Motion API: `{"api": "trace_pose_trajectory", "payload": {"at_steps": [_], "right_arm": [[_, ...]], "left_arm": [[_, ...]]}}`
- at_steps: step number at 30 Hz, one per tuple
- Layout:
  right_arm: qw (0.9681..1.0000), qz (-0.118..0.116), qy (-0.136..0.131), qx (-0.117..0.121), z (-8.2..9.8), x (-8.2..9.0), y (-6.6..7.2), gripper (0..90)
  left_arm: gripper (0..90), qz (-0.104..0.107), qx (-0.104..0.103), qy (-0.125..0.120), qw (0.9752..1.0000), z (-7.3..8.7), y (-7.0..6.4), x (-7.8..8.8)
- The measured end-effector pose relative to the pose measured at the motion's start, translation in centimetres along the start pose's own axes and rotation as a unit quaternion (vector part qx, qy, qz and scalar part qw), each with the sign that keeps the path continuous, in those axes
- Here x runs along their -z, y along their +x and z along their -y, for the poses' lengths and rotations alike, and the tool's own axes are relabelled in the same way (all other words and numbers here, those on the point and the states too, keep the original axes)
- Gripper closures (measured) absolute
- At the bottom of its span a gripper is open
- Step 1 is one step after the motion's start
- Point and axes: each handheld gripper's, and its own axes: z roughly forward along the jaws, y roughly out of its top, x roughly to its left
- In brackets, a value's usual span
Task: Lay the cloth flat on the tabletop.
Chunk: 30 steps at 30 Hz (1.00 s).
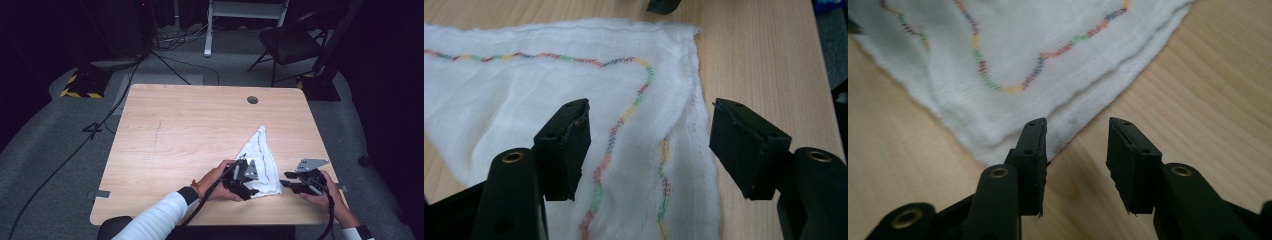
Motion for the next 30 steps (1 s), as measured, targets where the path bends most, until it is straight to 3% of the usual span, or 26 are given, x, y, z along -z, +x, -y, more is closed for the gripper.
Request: {"api": "trace_pose_trajectory", "payload": {"at_steps": [4, 6, 7, 9, 13, 14, 15, 16, 22, 25, 27, 29, 30], "right_arm": [[0.9998, -0.020, -0.002, 0.005, 0.6, 0.5, 0.9, 58.9], [0.9997, -0.024, -0.003, 0.008, 0.7, 0.6, 1.2, 57.8], [0.9992, -0.036, -0.002, 0.019, 0.7, 0.5, 1.6, 56.6], [0.9991, -0.036, 0.000, 0.020, 0.7, 0.3, 1.8, 54.1], [0.9993, -0.032, 0.008, 0.020, 0.6, -0.3, 1.9, 55.4], [0.9993, -0.032, 0.008, 0.020, 0.6, -0.3, 1.9, 55.4], [0.9993, -0.024, 0.017, 0.025, 0.6, -0.6, 1.9, 58.3], [0.9993, -0.026, 0.014, 0.021, 0.6, -0.6, 1.9, 60.2], [0.9995, -0.016, 0.013, 0.022, 0.7, -0.4, 1.6, 76.3], [0.9995, -0.010, 0.015, 0.027, 0.8, -0.3, 1.5, 82.6], [0.9994, -0.009, 0.018, 0.027, 0.8, -0.2, 1.5, 81.9], [0.9996, -0.005, 0.013, 0.023, 0.8, -0.1, 1.3, 74.7], [0.9998, -0.002, 0.010, 0.019, 0.8, 0.0, 1.2, 71.4]], "left_arm": [[38.7, 0.011, -0.004, 0.008, 0.9999, -0.6, -0.2, -1.1], [46.2, 0.011, -0.006, 0.017, 0.9998, -0.7, -0.1, -1.7], [48.8, 0.011, 0.000, 0.028, 0.9995, -0.5, 0.3, -2.2], [54.8, 0.022, 0.006, 0.031, 0.9993, -0.2, 0.8, -2.4], [70.1, 0.025, 0.000, 0.028, 0.9993, 0.1, 1.2, -2.0], [70.1, 0.025, -0.002, 0.026, 0.9994, 0.1, 1.3, -1.8], [77.9, 0.023, -0.004, 0.025, 0.9994, 0.2, 1.4, -1.6], [79.6, 0.022, -0.005, 0.022, 0.9995, 0.3, 1.5, -1.4], [84.0, 0.003, 0.010, -0.005, 0.9999, 1.2, 3.1, 1.1], [85.0, -0.023, 0.025, -0.023, 0.9992, 2.1, 4.5, 3.2], [85.0, -0.030, 0.037, -0.030, 0.9984, 2.7, 5.1, 4.1], [85.2, -0.035, 0.042, -0.032, 0.9980, 3.1, 5.4, 4.6], [85.3, -0.047, 0.049, -0.035, 0.9971, 3.8, 6.0, 5.6]]}}
